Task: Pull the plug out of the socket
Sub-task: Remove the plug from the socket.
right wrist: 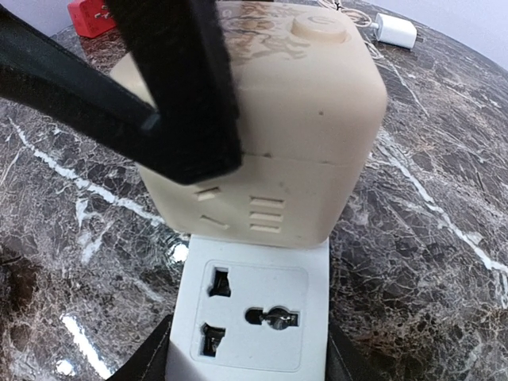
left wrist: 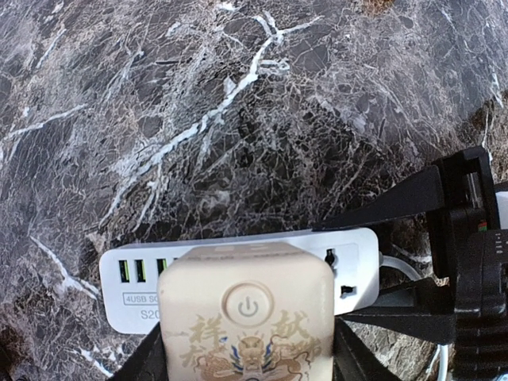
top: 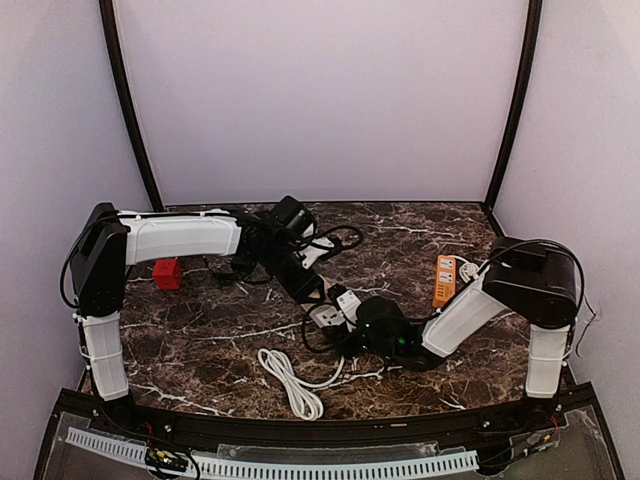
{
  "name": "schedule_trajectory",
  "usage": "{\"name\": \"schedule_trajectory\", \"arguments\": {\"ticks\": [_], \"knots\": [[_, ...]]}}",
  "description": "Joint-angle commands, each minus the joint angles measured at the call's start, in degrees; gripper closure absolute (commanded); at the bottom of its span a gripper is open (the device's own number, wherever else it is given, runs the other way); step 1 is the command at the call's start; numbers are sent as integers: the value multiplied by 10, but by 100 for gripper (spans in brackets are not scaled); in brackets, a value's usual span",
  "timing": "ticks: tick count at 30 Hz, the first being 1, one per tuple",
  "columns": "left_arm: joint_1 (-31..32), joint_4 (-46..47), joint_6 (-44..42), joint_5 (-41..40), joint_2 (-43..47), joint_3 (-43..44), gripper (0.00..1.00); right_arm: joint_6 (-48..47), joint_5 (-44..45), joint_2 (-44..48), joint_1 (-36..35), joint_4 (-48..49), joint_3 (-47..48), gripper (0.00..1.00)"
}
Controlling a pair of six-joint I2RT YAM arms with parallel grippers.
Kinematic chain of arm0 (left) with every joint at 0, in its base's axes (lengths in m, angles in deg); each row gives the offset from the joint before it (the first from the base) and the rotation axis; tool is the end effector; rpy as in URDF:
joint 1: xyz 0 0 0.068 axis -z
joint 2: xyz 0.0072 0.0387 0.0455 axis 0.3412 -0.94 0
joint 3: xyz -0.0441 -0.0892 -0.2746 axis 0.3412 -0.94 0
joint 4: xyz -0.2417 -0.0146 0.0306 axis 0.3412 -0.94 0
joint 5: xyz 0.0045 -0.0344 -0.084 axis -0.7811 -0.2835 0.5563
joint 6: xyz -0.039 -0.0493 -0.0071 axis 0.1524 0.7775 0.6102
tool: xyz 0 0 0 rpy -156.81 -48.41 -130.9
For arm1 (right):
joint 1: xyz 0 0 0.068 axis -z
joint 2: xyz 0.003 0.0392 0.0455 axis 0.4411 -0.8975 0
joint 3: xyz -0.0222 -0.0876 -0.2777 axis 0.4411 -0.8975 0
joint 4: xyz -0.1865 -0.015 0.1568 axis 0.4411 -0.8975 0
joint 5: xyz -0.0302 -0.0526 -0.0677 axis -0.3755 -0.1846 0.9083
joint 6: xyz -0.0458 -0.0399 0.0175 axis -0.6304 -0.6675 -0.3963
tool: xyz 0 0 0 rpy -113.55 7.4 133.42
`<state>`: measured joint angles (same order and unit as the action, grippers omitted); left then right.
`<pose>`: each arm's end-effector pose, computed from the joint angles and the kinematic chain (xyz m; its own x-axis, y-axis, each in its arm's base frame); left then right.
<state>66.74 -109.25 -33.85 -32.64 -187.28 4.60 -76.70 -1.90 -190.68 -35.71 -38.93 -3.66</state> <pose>0.2848 -0.3158 0.2347 -0.4552 0.6778 -0.5774 0.8541 0.5156 -0.0681 0.1843 0.3149 0.1229 -0.3818 -0.2592 -0.8871 -0.6555 0.7527 0.0622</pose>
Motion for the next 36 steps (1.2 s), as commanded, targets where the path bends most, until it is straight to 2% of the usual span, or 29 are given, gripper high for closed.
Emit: {"name": "schedule_trajectory", "arguments": {"ticks": [1,19,27,36], "knots": [[7,-55,3,18,46,22,88,16,31,-26,2,-24,4,95],[26,-49,-25,1,55,18,93,37,45,-48,3,-62,23,100],[28,-43,-30,-30,58,4,96,39,49,-48,3,-62,21,100],[-25,-20,16,46,68,20,97,38,50,-49,3,-61,20,100]]}}
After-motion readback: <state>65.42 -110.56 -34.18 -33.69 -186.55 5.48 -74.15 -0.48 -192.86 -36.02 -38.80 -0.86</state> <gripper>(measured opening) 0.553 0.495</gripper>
